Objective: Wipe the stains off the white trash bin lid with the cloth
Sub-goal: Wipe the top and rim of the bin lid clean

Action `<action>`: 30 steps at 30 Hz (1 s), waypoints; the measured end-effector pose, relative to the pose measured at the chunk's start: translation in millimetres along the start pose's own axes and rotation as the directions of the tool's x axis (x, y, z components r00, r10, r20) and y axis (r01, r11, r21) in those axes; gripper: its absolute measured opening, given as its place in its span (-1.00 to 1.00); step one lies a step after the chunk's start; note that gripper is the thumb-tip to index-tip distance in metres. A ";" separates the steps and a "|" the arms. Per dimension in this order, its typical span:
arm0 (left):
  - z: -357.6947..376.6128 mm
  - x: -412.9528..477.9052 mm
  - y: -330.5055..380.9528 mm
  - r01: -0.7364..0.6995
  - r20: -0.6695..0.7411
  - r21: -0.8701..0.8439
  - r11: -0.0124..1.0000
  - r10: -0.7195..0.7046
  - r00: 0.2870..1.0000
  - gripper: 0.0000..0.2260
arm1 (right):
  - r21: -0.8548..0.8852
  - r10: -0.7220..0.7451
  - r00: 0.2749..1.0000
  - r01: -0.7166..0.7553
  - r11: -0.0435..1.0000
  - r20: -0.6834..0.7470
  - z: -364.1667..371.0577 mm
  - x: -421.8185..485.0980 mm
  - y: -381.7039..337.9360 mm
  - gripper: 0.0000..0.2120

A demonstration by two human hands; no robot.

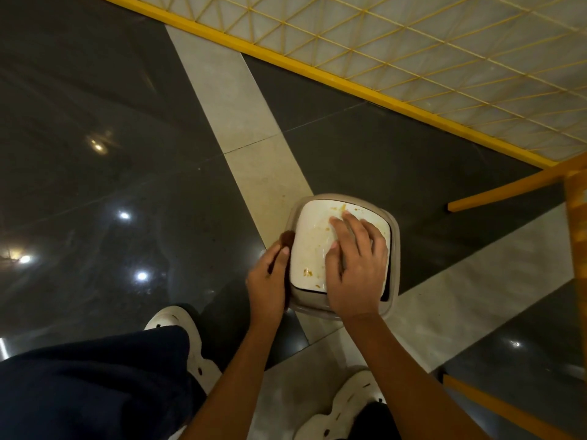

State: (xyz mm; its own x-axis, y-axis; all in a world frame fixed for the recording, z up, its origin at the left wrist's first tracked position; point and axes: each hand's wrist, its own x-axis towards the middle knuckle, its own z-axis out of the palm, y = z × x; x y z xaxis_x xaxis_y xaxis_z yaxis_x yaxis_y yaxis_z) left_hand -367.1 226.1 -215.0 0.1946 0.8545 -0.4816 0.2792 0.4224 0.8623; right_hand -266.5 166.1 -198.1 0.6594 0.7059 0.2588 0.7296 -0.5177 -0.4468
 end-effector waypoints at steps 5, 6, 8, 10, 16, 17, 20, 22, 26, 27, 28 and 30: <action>6.0 -4.1 -6.4 -0.015 -0.074 0.006 1.000 0.015 0.997 -0.76 | -0.002 -0.007 1.000 0.007 1.000 -0.002 0.5 -1.2 1.2 -0.62; 9.1 2.6 -1.0 -0.030 -0.071 0.028 0.999 0.032 0.997 -0.76 | -0.005 -0.007 1.000 0.007 1.000 0.002 0.6 -1.6 1.5 -0.62; 16.3 20.3 14.5 -0.068 -0.029 0.083 0.994 0.071 0.997 -0.76 | -0.004 -0.004 1.000 0.004 1.000 0.008 0.6 -1.6 1.9 -0.62; 24.1 41.7 32.9 -0.097 0.017 0.115 0.989 0.096 0.995 -0.76 | 0.007 -0.001 1.000 0.001 1.000 0.003 0.2 -0.9 1.1 -0.62; 43.3 71.6 68.4 -0.289 0.154 0.198 0.936 0.262 0.953 -0.78 | 0.021 0.017 1.000 -0.017 1.000 -0.002 -0.9 0.5 -0.2 -0.63; 42.0 66.8 67.4 -0.336 0.160 0.197 0.921 0.308 0.938 -0.78 | 0.023 0.017 1.000 -0.017 1.000 0.000 -1.1 0.4 -0.3 -0.62; 32.2 50.5 51.5 -0.394 0.139 0.206 0.896 0.372 0.918 -0.78 | 0.019 0.007 1.000 -0.007 1.000 -0.001 -1.7 0.5 -1.4 -0.62; 30.1 47.2 44.0 -0.371 0.088 0.214 0.904 0.361 0.929 -0.78 | 0.026 0.009 1.000 -0.009 1.000 -0.001 -1.7 1.1 -2.1 -0.62; 38.3 46.5 60.2 -0.332 0.078 0.202 0.921 0.323 0.943 -0.79 | 0.025 0.011 1.000 -0.011 1.000 0.000 -1.5 1.3 -1.6 -0.62; 38.2 43.2 63.6 -0.349 0.093 0.193 0.917 0.337 0.937 -0.79 | 0.025 0.010 1.000 -0.010 1.000 -0.002 -1.3 1.6 -1.3 -0.62; 36.3 37.8 64.6 -0.370 0.110 0.187 0.910 0.355 0.929 -0.79 | 0.028 0.007 1.000 -0.007 1.000 -0.004 -1.4 1.8 -1.0 -0.62; 27.6 21.0 58.9 -0.406 0.127 0.191 0.894 0.388 0.913 -0.79 | 0.035 -0.004 1.000 0.004 0.999 -0.008 -1.4 2.0 -0.6 -0.62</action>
State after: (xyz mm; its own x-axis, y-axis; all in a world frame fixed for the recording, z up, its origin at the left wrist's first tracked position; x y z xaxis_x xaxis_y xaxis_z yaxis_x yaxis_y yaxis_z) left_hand -320.6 260.6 -178.7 0.4051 0.9057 -0.1249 0.3502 -0.0276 0.9363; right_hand -265.4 167.1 -196.1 0.6581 0.7040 0.2669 0.7254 -0.4980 -0.4751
